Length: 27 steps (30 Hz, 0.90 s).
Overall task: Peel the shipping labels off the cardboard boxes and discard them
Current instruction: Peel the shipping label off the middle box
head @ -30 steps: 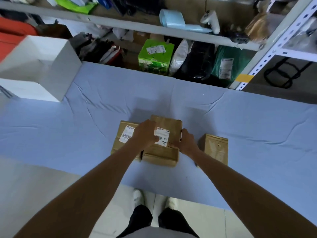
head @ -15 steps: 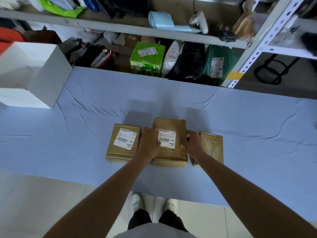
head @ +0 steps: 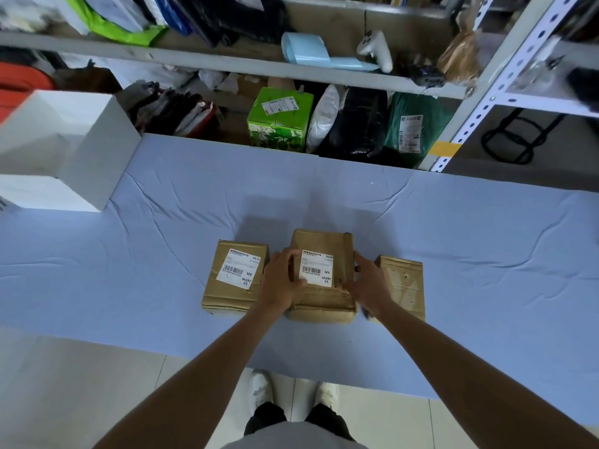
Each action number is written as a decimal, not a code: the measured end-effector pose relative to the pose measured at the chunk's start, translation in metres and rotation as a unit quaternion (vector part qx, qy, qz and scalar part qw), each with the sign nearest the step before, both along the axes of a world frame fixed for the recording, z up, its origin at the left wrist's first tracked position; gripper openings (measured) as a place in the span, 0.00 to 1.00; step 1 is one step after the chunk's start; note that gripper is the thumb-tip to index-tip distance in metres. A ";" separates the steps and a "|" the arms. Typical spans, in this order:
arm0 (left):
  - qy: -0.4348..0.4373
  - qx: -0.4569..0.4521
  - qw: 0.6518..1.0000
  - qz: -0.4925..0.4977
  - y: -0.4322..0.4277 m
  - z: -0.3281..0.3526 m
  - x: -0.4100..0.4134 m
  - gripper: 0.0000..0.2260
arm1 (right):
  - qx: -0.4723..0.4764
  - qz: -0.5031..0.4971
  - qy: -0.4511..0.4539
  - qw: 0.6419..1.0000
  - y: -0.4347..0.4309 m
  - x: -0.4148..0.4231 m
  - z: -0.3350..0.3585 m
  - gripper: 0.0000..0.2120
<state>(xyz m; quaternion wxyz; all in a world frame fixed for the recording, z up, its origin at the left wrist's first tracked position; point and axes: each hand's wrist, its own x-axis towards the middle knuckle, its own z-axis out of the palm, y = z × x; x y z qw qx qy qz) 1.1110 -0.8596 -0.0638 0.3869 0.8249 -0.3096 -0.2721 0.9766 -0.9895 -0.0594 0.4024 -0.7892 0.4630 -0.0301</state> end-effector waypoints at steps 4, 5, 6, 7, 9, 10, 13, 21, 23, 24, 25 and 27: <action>-0.004 -0.003 1.000 0.009 -0.002 -0.001 -0.002 0.27 | 0.043 0.023 -0.003 0.999 0.000 -0.008 0.002 0.43; -0.009 -0.001 1.000 0.005 -0.002 0.001 -0.003 0.27 | 0.056 0.023 -0.014 0.998 0.001 -0.009 0.005 0.44; -0.017 0.003 1.000 -0.001 -0.003 0.003 -0.003 0.27 | 0.062 0.020 -0.022 0.998 0.000 -0.010 0.006 0.44; -0.025 0.008 1.000 -0.008 -0.004 0.004 -0.003 0.27 | 0.062 0.017 -0.026 0.998 0.000 -0.008 0.007 0.45; -0.033 0.021 0.999 -0.016 -0.006 0.006 -0.003 0.27 | 0.050 0.017 -0.029 0.998 0.001 -0.004 0.007 0.46; -0.033 0.025 0.999 -0.015 -0.006 0.006 -0.003 0.27 | 0.044 0.018 -0.031 0.998 0.002 -0.003 0.005 0.46; -0.038 0.032 0.999 -0.010 -0.006 0.007 -0.003 0.27 | 0.044 0.017 -0.038 0.998 0.002 -0.003 0.003 0.45; -0.043 0.042 0.998 -0.011 -0.006 0.009 -0.004 0.26 | 0.034 0.016 -0.031 0.999 0.002 -0.003 -0.004 0.48; -0.045 0.046 0.998 -0.012 -0.007 0.010 -0.004 0.27 | 0.027 0.017 -0.031 0.999 0.002 -0.003 -0.003 0.48; -0.045 0.048 0.998 -0.013 -0.007 0.011 -0.004 0.27 | 0.024 0.019 -0.027 0.999 0.002 -0.002 -0.003 0.48; -0.045 0.050 0.998 -0.015 -0.008 0.011 -0.003 0.27 | 0.021 0.021 -0.024 0.999 0.002 -0.002 -0.003 0.49; -0.053 0.060 0.996 -0.025 -0.009 0.011 -0.002 0.28 | 0.018 0.025 -0.021 0.999 0.001 -0.003 -0.004 0.49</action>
